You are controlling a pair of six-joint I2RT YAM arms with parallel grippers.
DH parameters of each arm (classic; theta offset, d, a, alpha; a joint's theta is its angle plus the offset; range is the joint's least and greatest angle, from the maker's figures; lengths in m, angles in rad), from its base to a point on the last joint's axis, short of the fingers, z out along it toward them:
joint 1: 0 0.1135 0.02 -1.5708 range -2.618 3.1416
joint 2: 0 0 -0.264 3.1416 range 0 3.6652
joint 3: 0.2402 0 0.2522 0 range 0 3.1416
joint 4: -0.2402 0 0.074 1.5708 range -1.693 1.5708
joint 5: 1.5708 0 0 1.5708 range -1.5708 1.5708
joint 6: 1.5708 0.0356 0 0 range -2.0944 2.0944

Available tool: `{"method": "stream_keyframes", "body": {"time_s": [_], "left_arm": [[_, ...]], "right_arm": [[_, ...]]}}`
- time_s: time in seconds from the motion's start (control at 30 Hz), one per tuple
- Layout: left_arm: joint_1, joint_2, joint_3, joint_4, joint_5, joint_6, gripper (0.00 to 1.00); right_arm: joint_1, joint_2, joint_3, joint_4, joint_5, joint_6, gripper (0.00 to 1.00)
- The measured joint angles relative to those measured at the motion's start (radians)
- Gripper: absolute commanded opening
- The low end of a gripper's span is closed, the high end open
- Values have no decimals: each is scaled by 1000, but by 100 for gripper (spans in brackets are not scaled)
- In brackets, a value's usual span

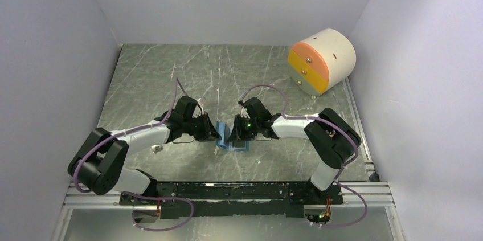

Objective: Put the credit cards into the card holder
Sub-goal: Insert the credit card into the card holder.

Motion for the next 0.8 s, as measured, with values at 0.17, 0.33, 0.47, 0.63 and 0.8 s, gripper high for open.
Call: {"method": "stream_keyframes", "body": {"time_s": [0.17,0.33,0.47,0.63,0.8], "left_arm": [[0,8,11,-14,-1,2,20],[-1,13,12,-15,0,2,21],[-2,25,12,-16,0,2,9],[-8,26,47,-70,-15,18,9],[-11,9,131,-200,-69,59,9]], "right_arm": [[0,0,0,0,0,0,22],[0,0,0,0,0,0,22],[0,0,0,0,0,-1,22],[0,-8,8,-26,6,-8,24],[0,-80,19,-100,32,-27,26]]}}
